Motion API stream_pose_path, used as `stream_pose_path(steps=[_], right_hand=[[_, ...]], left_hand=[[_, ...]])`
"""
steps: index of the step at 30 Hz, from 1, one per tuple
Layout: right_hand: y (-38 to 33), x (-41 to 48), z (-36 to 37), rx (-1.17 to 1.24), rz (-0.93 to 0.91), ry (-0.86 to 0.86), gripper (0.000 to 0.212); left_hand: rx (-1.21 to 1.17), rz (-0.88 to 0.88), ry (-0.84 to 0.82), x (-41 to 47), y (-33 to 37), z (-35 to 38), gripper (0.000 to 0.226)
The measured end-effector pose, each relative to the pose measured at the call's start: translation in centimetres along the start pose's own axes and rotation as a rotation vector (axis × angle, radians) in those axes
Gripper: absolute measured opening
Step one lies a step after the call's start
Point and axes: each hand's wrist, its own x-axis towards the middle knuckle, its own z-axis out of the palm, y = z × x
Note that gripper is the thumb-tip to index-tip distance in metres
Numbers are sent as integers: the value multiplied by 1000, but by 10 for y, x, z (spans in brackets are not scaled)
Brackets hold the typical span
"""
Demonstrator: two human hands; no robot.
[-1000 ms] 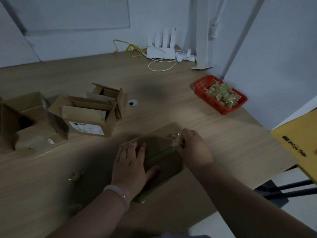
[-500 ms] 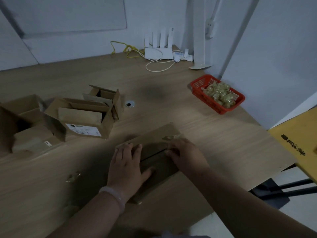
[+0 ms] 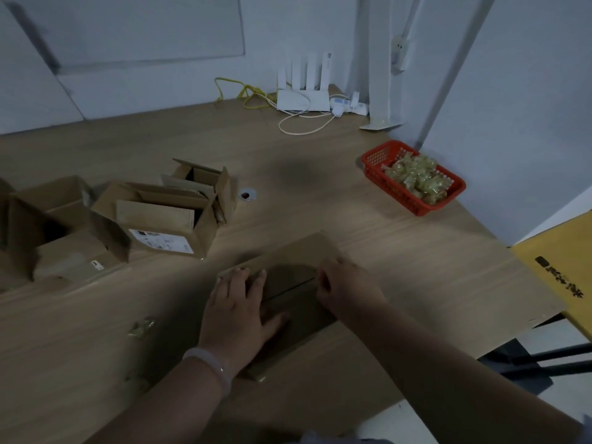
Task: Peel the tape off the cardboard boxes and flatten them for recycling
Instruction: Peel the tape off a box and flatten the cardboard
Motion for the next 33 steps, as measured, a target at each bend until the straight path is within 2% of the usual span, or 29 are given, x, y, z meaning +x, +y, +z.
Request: stream_pose_path(steps=[3,7,10,15,21,25,29,33], right_hand=[[13,-2,-7,68,27,106,11],[28,6,-8,46,6,268,14],[29,12,-2,2,-37,282,18],[31,10,4,-130,-201,321,11],[30,3,8,155,-165,218,24],[33,15,-3,220,-89,182,28],[35,20,-5,265,25,171,48],[38,20,-2,192,-20,153,30]], left_hand=[[13,-3,14,1,-3,3,87],[27,-15,17,0,-3,7,90],[42,-7,21,0,-3,7,88],[28,-17,17,1,-2,8,86],[41,-13,20,2,-2,9,87],[-6,-16,17,3,-2,8,86],[-38,-34,28,2,-1,8,85],[-16,-45,63,2,-2,11,83]])
